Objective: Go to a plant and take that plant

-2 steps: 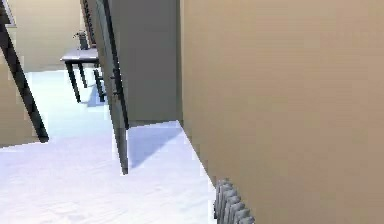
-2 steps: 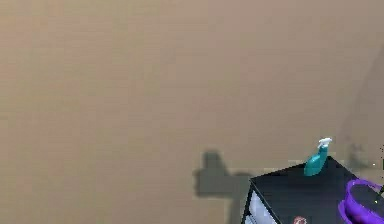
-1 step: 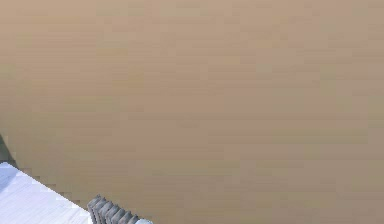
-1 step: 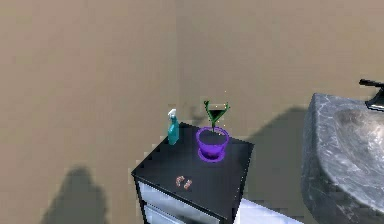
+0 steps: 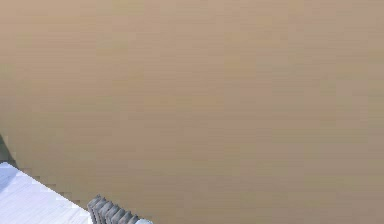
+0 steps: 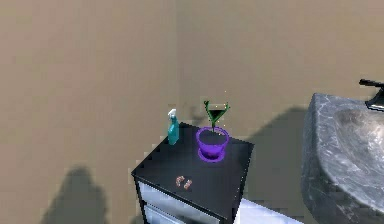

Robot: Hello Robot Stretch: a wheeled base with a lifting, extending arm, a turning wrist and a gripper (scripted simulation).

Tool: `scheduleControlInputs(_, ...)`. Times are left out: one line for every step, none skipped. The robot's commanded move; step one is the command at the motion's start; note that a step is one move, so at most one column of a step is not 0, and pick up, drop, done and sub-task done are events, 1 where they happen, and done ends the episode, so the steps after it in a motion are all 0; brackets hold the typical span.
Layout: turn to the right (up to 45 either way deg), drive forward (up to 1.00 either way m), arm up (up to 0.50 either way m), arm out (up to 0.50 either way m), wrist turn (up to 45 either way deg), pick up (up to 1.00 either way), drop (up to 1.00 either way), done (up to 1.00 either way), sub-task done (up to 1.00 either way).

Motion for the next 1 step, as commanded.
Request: scheduleControlInputs(0.0, 0.0, 0.32, 0.0, 0.0, 0.0, 0.0, 0.0, 0.0)
